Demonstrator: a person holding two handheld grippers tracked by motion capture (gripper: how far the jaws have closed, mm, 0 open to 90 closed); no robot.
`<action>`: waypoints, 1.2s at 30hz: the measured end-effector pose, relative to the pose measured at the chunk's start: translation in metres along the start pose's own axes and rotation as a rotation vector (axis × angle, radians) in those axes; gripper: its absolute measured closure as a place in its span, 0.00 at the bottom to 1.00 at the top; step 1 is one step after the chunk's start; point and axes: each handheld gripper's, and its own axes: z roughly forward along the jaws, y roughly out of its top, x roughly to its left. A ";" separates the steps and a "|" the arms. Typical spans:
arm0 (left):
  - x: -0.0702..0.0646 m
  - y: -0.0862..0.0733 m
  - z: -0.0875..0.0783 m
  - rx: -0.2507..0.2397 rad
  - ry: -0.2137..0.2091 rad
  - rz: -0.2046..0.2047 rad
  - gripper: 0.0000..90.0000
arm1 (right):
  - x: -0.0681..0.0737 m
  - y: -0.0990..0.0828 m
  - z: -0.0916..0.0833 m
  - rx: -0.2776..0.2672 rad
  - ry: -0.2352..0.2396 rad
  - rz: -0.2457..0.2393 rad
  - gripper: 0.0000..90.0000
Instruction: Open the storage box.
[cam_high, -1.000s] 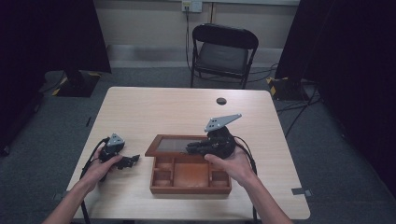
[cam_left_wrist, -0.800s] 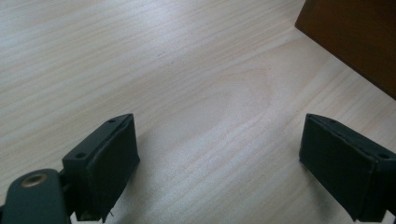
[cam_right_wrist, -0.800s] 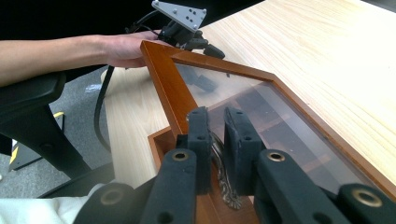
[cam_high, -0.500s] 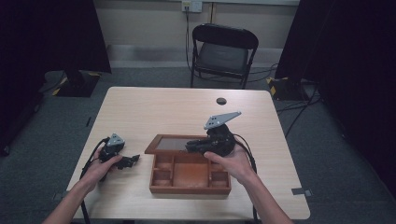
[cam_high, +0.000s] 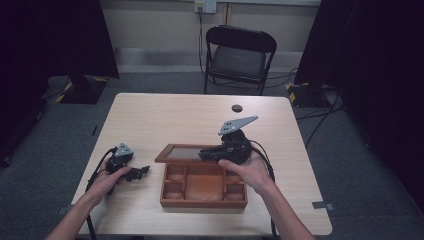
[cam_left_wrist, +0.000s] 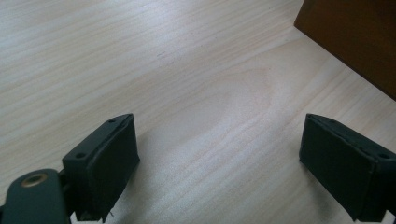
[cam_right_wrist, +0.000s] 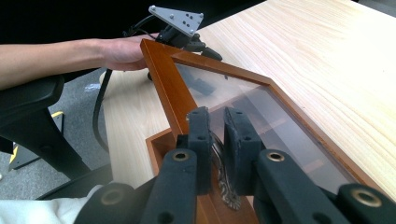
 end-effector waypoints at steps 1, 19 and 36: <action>0.000 0.000 0.000 0.000 0.000 0.000 0.12 | 0.000 0.000 0.000 0.000 0.001 0.001 0.91; 0.000 0.000 0.000 0.000 0.000 0.001 0.12 | -0.005 0.005 -0.002 -0.006 0.008 0.009 0.92; 0.000 0.000 0.000 0.002 0.001 0.003 0.12 | -0.007 0.011 -0.003 -0.010 -0.006 0.003 0.92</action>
